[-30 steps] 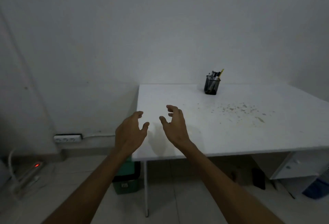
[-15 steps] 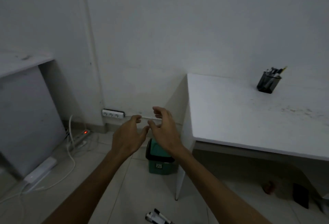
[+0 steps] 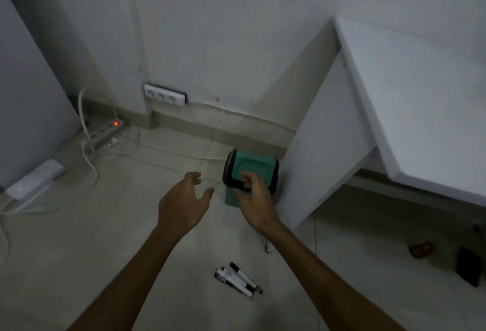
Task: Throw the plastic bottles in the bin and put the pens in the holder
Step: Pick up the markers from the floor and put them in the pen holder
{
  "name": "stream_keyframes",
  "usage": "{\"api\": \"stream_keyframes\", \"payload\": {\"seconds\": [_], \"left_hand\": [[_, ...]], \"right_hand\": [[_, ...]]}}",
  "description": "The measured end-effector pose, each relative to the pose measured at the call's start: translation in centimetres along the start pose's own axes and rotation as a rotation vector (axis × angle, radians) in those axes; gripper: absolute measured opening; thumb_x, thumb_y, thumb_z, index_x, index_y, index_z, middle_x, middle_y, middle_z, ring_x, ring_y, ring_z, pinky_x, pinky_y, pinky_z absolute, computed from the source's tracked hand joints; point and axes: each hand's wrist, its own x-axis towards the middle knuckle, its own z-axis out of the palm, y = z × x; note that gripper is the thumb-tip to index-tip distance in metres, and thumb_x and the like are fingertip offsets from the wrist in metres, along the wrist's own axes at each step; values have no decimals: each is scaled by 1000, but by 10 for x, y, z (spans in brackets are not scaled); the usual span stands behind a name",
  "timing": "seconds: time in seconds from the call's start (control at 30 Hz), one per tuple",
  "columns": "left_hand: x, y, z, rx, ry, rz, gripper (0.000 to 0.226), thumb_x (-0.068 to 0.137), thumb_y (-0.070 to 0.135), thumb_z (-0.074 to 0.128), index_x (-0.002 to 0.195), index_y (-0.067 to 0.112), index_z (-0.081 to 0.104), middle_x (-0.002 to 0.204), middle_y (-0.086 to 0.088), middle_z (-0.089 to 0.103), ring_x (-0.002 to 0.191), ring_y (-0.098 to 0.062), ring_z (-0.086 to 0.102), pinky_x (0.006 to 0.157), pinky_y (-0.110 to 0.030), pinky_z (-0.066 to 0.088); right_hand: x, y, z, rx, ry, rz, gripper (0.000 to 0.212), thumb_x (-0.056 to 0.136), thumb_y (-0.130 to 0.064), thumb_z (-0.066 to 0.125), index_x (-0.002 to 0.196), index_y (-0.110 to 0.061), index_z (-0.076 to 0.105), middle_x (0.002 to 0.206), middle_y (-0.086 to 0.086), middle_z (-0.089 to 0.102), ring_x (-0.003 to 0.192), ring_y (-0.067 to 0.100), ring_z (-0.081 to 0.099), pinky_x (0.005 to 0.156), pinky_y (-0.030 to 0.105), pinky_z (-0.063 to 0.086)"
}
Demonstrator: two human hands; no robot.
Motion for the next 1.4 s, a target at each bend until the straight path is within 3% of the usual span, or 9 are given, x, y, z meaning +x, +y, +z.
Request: {"api": "stream_keyframes", "payload": {"seconds": [0.1, 0.43, 0.8, 1.0, 1.2, 1.4], "left_hand": [[4, -32, 48, -11, -70, -73, 58, 88, 55, 56, 136, 25, 44, 131, 10, 60, 109, -14, 61, 90, -33, 49], [-16, -115, 185, 65, -295, -205, 57, 88, 55, 56, 135, 24, 46, 130, 8, 62, 111, -18, 63, 92, -36, 49], [-56, -177, 283, 131, -501, -290, 55, 86, 45, 65, 133, 21, 50, 130, 3, 61, 111, -21, 62, 89, -37, 51], [-68, -188, 314, 64, -465, -408, 53, 79, 38, 75, 124, 22, 53, 118, -4, 61, 106, -26, 59, 83, -38, 51], [-74, -193, 327, 118, -416, -341, 52, 75, 30, 79, 120, 24, 54, 115, -4, 56, 106, -25, 55, 74, -39, 50], [-73, -194, 335, 44, -347, -385, 46, 74, 22, 81, 114, 21, 57, 111, -7, 59, 100, -26, 58, 73, -35, 48]], "right_hand": [[10, 53, 20, -45, -74, 39, 44, 95, -16, 58, 137, -13, 44, 133, 4, 49, 121, 16, 49, 109, 33, 41], [12, 206, 93, -162, -256, 218, 41, 93, -17, 59, 132, -24, 49, 125, 1, 53, 105, 7, 49, 96, 23, 42], [-28, 319, 136, -290, -379, 406, 43, 87, -26, 67, 128, -23, 54, 127, 1, 57, 115, 19, 57, 96, 38, 50], [-44, 349, 143, -335, -376, 430, 61, 72, -32, 82, 125, -22, 54, 121, 1, 58, 113, 20, 56, 95, 43, 50], [-45, 361, 148, -277, -364, 440, 50, 65, -26, 87, 107, -24, 60, 105, -3, 60, 100, 17, 59, 87, 38, 53], [-40, 366, 146, -210, -365, 480, 42, 60, -22, 90, 94, -22, 64, 96, -2, 65, 88, 14, 61, 80, 35, 55]]}}
